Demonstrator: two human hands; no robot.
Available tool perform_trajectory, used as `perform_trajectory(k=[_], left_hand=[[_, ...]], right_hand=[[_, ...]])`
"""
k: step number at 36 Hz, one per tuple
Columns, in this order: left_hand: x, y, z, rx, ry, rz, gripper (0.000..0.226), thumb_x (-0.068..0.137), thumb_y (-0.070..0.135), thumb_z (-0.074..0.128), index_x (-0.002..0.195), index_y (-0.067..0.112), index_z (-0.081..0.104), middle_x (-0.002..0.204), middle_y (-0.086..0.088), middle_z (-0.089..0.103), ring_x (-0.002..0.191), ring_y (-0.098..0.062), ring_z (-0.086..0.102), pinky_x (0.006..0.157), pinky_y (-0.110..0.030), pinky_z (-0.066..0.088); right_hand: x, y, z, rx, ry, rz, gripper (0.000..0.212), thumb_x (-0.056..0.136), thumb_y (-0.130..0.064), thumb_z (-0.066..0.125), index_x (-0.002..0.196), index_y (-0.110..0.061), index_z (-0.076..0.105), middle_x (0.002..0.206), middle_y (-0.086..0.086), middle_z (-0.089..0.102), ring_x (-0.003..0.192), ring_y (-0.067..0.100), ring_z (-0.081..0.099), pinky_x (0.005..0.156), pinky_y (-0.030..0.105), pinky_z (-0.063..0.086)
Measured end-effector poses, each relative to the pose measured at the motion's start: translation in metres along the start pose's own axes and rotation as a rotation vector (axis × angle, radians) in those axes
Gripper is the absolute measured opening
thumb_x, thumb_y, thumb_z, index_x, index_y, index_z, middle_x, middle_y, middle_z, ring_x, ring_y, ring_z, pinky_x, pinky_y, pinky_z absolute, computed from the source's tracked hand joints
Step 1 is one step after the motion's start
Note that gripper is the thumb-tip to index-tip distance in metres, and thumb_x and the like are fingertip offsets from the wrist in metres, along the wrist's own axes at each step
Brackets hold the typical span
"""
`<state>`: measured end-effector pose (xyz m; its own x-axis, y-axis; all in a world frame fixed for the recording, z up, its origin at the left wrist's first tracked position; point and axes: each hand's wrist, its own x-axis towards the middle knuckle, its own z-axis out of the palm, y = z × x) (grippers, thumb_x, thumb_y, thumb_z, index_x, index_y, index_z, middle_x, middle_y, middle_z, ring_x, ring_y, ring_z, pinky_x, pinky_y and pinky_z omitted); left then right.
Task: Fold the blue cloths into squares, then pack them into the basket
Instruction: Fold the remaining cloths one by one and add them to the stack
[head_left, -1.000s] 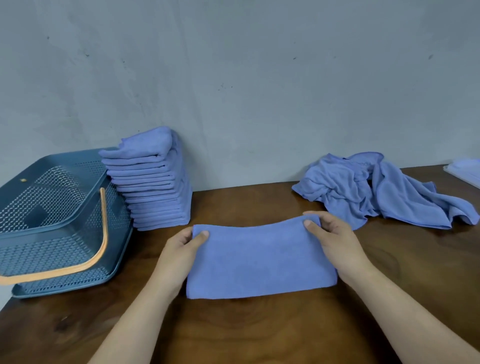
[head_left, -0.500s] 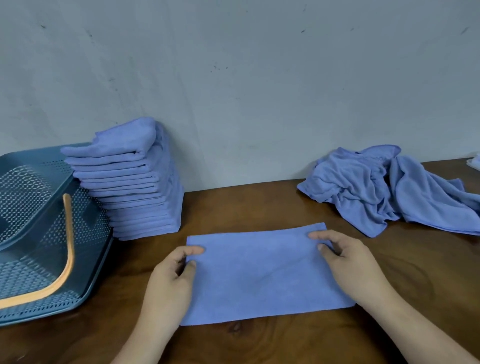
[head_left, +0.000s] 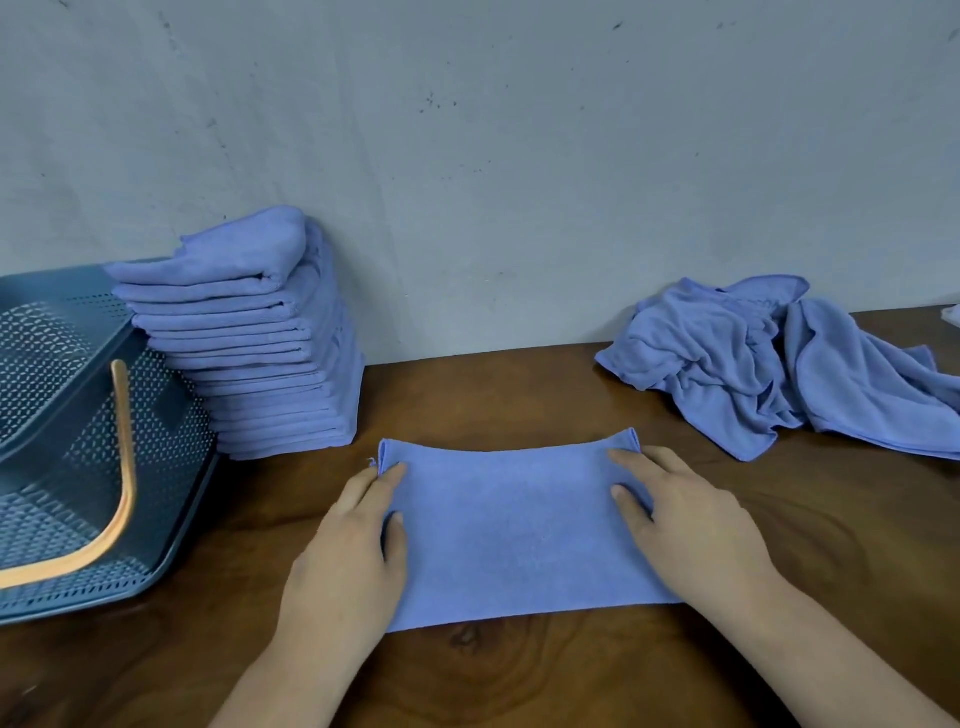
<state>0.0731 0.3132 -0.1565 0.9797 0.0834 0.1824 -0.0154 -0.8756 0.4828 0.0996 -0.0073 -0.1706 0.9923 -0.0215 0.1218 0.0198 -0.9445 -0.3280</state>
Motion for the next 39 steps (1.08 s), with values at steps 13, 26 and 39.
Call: perform_trajectory(k=[13,26,39], left_hand=[[0.005,0.017,-0.001,0.362,0.016,0.241,0.059,0.095,0.035,0.047,0.153,0.031,0.050,0.167,0.003,0.039,0.158,-0.022,0.028,0.121,-0.048,0.037],[0.009,0.019,0.021,0.359,-0.369,0.194,0.099,0.079,0.103,0.008,0.161,0.053,-0.019,0.171,0.016,-0.030,0.156,-0.013,-0.032,0.131,-0.052,-0.008],[-0.011,0.022,0.014,0.363,-0.371,0.172,0.102,0.078,0.103,0.010,0.162,0.051,-0.017,0.173,0.013,-0.026,0.158,-0.016,-0.028,0.130,-0.056,-0.006]], right_hand=[[-0.003,-0.033,-0.010,-0.111,0.112,-0.247,0.054,0.104,-0.055,0.041,0.155,-0.038,0.047,0.160,-0.008,0.044,0.142,0.020,0.046,0.108,0.044,0.047],[-0.005,-0.032,0.004,-0.164,-0.251,-0.279,0.089,0.083,-0.100,0.010,0.159,-0.060,-0.012,0.173,-0.012,-0.024,0.159,0.015,-0.026,0.131,0.042,-0.008],[-0.018,-0.031,-0.004,-0.148,-0.290,-0.229,0.096,0.079,-0.103,0.014,0.159,-0.058,-0.014,0.173,-0.009,-0.024,0.159,0.017,-0.026,0.131,0.049,-0.004]])
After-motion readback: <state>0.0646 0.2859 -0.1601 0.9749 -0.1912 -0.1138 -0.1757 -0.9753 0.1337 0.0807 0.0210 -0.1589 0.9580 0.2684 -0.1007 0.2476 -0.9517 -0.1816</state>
